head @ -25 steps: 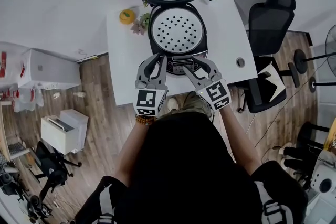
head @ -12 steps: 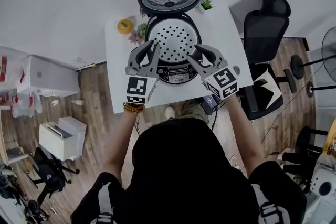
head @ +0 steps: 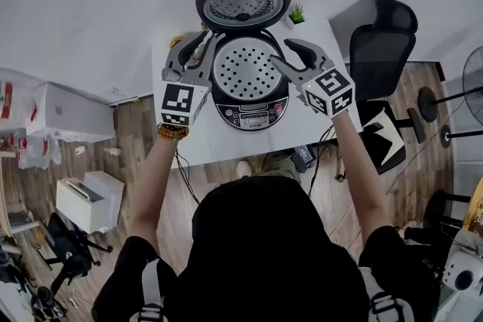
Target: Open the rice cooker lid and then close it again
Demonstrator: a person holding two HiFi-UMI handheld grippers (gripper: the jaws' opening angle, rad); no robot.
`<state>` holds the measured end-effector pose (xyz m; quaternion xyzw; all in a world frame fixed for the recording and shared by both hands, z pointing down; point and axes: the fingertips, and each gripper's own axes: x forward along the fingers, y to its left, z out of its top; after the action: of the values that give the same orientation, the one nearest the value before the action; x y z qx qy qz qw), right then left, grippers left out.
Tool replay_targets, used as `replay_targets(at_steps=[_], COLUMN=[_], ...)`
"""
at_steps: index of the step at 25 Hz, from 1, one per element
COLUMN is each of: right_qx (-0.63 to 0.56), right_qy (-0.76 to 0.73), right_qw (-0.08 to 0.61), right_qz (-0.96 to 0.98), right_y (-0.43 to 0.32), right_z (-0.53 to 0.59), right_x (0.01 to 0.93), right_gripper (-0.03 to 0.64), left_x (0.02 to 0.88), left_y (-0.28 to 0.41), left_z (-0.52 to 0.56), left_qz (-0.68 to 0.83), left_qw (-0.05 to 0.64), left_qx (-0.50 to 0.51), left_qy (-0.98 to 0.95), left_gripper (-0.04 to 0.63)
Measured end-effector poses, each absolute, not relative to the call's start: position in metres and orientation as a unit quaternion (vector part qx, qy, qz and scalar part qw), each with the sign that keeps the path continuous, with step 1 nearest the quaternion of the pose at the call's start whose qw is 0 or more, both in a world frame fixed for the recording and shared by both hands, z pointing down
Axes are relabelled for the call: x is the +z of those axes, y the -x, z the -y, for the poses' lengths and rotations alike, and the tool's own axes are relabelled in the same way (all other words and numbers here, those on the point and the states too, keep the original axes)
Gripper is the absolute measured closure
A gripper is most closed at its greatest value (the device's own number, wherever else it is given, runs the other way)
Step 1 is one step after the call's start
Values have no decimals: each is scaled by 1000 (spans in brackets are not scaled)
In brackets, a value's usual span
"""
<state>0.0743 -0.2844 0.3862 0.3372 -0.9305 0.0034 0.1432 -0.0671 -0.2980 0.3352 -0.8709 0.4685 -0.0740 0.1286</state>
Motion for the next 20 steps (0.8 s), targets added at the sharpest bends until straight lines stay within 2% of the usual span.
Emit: replay_targets(at_steps=[6, 9, 15, 20], right_qx=[-27, -29, -28, 31], right_qy=[-339, -346, -350, -349], right_qw=[151, 143, 123, 77], right_qz=[928, 927, 928, 933], right_y=[-83, -89, -101, -104], right_z=[320, 341, 380, 417], right_x=[360, 344, 314, 297], right_gripper=[397, 397, 397, 390], left_x=[315, 310, 300, 302], left_y=[78, 81, 91, 107], left_z=[336, 357, 393, 422], left_qz=[-468, -462, -464, -470], left_qw=[116, 100, 74, 27], left_qx=[-65, -69, -66, -66], left_qy=[874, 879, 880, 880], left_gripper=[555, 476, 476, 469])
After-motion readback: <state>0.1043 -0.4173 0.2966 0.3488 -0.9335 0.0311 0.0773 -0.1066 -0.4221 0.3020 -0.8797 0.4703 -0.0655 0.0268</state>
